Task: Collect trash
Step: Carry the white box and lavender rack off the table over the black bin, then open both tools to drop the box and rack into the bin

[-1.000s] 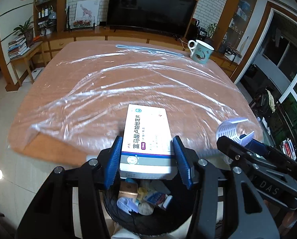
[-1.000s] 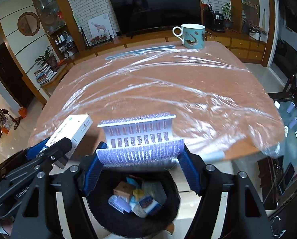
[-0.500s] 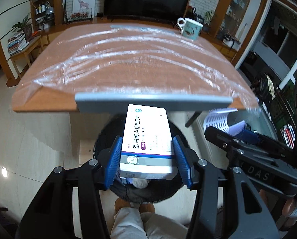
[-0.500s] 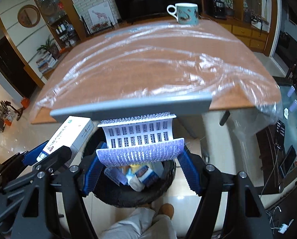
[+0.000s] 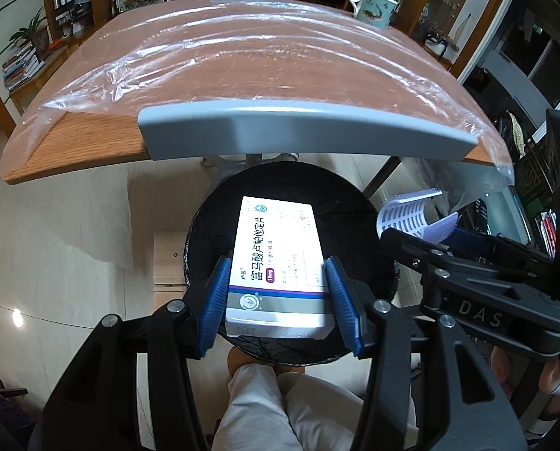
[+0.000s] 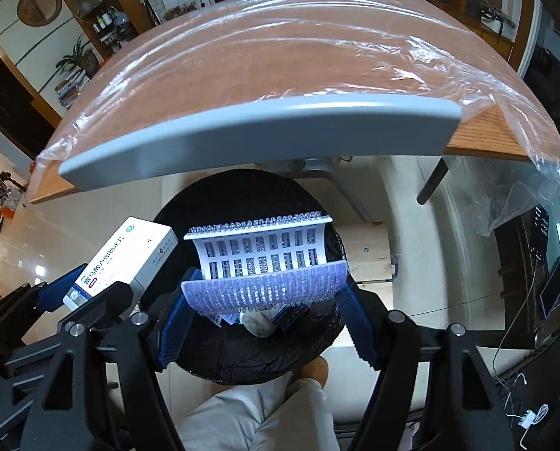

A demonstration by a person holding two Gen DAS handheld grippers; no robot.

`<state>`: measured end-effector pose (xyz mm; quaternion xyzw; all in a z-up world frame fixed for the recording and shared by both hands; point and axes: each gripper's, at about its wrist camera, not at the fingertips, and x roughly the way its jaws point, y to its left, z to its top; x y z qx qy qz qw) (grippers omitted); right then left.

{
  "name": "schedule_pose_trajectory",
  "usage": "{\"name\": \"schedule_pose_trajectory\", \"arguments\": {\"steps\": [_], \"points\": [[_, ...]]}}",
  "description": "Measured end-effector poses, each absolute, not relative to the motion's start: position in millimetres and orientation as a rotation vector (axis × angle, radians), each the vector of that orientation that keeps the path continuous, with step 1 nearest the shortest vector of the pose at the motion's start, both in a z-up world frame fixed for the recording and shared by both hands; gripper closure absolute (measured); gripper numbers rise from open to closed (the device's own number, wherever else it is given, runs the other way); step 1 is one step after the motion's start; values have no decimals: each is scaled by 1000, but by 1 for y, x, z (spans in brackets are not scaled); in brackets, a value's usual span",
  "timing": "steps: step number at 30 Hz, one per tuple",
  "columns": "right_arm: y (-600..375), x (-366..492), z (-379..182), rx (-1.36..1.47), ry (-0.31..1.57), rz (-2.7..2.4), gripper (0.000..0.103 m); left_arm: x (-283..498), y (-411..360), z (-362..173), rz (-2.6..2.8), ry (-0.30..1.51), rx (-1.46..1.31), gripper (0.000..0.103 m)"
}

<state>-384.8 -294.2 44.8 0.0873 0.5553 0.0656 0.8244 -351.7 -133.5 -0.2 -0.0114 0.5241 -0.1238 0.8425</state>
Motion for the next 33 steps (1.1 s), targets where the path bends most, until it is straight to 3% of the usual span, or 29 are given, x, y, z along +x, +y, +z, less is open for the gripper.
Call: {"name": "schedule_pose_trajectory", "arguments": {"steps": [24, 33], "points": [[-286, -360, 7, 168, 1285, 125, 31, -328, -133, -39, -294, 1218, -4, 50], [-296, -359, 5, 205, 1301, 113, 25, -325, -132, -42, -284, 1237, -12, 42]]}}
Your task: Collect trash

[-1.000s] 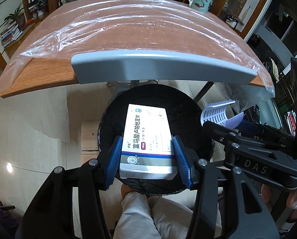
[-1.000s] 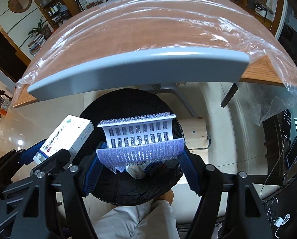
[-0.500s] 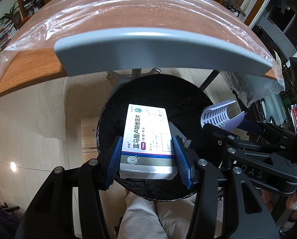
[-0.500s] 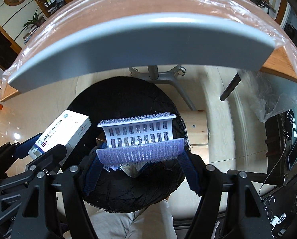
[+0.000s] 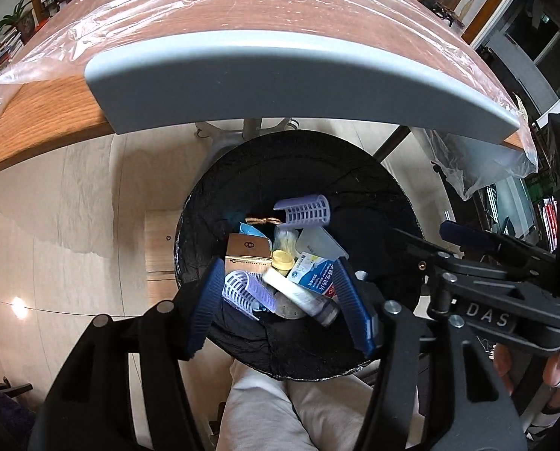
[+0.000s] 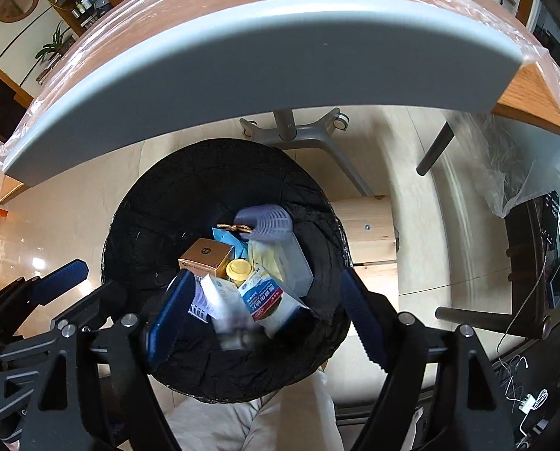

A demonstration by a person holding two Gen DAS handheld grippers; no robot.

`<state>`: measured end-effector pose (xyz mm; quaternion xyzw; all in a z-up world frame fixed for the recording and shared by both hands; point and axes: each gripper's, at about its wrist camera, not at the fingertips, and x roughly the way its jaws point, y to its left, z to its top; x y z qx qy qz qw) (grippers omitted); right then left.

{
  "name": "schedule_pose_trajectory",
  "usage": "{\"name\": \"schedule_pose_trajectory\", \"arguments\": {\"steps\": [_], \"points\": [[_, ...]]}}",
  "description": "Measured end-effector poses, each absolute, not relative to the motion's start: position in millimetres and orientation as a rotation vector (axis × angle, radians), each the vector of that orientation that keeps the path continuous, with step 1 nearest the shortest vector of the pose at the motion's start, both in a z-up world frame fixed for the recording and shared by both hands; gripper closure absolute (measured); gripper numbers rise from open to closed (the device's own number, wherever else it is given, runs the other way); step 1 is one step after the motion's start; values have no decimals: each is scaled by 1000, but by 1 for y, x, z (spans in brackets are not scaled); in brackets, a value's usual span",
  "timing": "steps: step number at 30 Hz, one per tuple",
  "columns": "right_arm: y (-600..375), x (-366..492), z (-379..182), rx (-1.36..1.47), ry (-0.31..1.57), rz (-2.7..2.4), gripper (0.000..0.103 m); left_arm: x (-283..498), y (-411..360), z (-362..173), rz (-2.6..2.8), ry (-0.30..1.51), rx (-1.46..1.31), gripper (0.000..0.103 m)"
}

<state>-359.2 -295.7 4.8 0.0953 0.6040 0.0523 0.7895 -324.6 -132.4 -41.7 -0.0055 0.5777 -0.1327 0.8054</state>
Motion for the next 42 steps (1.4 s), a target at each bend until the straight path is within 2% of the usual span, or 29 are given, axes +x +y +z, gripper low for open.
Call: {"name": "schedule_pose_trajectory", "arguments": {"steps": [7, 10, 13, 14, 15, 17, 19, 21, 27, 34, 42], "points": [[-304, -365, 15, 218, 1327, 155, 25, -329, -133, -27, -284, 1204, -10, 38], [-308, -376, 49, 187, 1268, 221, 25, -336, -130, 1, -292, 1133, -40, 37], [-312, -384, 91, 157, 1166, 269, 24, -343, -125, 39, -294, 1025, -91, 32], [-314, -385, 106, 150, 1126, 277, 23, -344, -125, 54, -293, 981, -96, 27], [-317, -383, 120, 143, 1084, 282, 17, -343, -125, 71, -283, 919, -84, 24], [-326, -370, 146, 117, 986, 259, 13, -335, -122, 93, -261, 840, -64, 11], [-335, -349, 161, 93, 921, 215, 4, -316, -116, 111, -235, 772, -50, 6], [-348, -321, 167, 75, 875, 143, 4, -287, -108, 119, -194, 744, -31, 5], [-393, -215, 141, 1, 856, -74, 4, -177, -66, 110, -84, 735, -9, 5], [-443, -129, 94, 13, 928, -229, 4, -74, -26, 66, -42, 823, 8, 5], [-475, -84, 72, 44, 963, -261, 4, -18, -14, 43, -56, 856, 21, 5]]}}
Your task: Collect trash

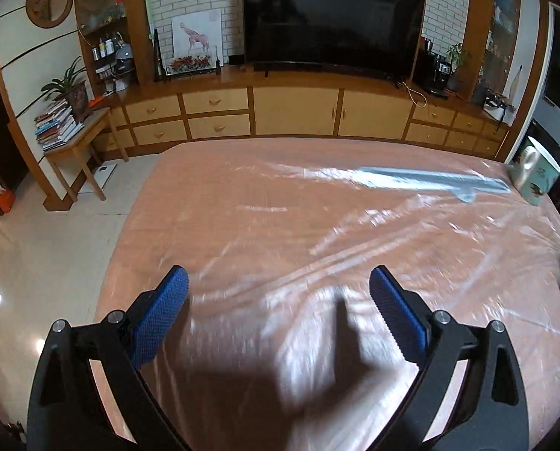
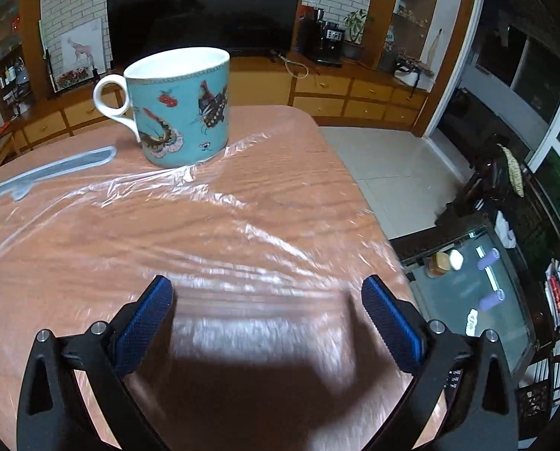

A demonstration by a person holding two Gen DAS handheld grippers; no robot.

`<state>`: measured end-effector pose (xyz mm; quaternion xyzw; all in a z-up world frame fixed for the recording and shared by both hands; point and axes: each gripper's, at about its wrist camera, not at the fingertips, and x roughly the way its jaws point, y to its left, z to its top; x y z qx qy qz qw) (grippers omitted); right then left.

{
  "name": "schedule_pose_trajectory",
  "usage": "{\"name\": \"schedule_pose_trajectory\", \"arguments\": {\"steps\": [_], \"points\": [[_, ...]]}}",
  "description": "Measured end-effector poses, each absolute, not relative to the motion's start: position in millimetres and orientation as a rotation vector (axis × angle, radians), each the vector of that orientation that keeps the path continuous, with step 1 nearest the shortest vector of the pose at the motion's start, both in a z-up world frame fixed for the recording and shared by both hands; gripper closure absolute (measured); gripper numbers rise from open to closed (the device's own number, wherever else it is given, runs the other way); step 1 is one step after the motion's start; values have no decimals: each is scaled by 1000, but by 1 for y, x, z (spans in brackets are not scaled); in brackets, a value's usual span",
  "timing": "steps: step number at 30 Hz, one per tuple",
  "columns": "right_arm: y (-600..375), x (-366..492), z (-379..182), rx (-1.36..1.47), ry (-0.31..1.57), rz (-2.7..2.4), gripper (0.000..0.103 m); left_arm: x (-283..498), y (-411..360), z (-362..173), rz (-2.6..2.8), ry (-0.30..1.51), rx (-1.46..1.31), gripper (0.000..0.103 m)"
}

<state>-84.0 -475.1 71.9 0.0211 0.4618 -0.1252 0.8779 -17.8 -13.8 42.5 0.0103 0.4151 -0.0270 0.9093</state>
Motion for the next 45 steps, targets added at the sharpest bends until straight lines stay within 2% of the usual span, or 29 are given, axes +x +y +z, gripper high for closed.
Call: {"name": "schedule_pose_trajectory", "arguments": {"steps": [12, 16, 45], "points": [[-487, -74, 60, 144, 980, -247, 4, 7, -3, 20, -52, 941, -32, 5], [-487, -74, 59, 144, 980, -247, 4, 8, -9, 17, -33, 966, 23, 1], [-487, -74, 60, 144, 980, -247, 4, 11, -4, 21, -14, 968, 12, 1]]}}
